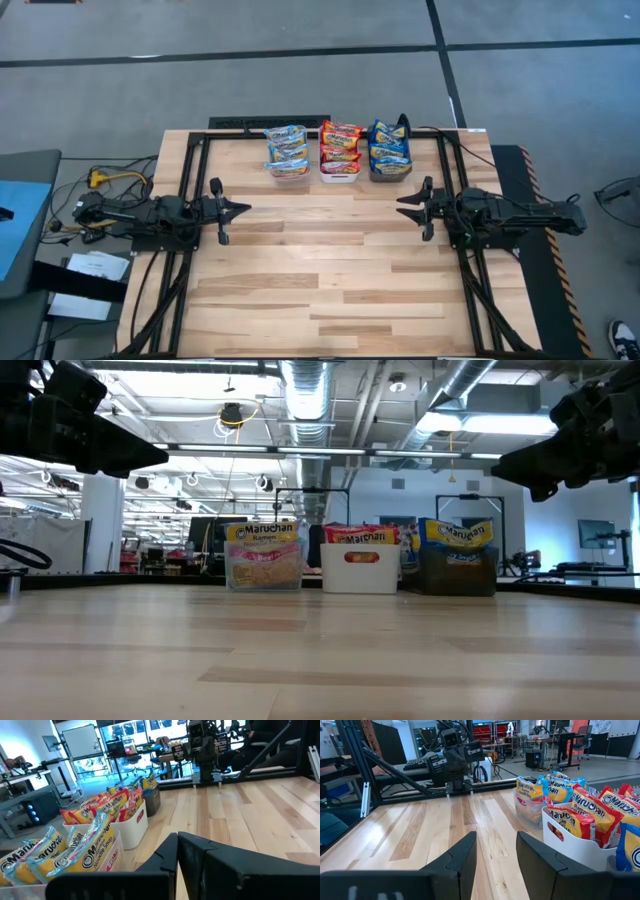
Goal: Sort Maruchan noodles
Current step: Return to Home Position
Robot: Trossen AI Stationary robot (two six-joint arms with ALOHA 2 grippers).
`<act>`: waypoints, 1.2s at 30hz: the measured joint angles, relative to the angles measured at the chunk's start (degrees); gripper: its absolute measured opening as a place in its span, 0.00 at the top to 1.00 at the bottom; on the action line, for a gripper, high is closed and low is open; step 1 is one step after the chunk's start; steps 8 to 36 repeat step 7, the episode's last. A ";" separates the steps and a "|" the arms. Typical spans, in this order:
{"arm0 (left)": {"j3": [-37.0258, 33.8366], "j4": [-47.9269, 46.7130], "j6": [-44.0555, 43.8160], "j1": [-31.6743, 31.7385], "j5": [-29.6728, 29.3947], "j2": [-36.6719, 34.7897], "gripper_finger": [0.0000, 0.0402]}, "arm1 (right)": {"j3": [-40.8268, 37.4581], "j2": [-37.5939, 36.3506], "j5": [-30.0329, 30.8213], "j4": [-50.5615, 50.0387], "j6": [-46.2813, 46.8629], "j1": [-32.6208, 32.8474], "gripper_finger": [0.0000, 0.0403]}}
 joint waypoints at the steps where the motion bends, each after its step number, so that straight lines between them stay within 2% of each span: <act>1: 0.00 0.00 -0.22 0.00 -0.01 0.00 1.00 | 0.00 0.00 0.02 0.00 0.00 -0.02 0.59; 36: 0.00 0.00 0.20 -0.02 -0.01 -0.01 1.00 | 0.00 -0.01 0.00 0.00 0.00 0.00 0.59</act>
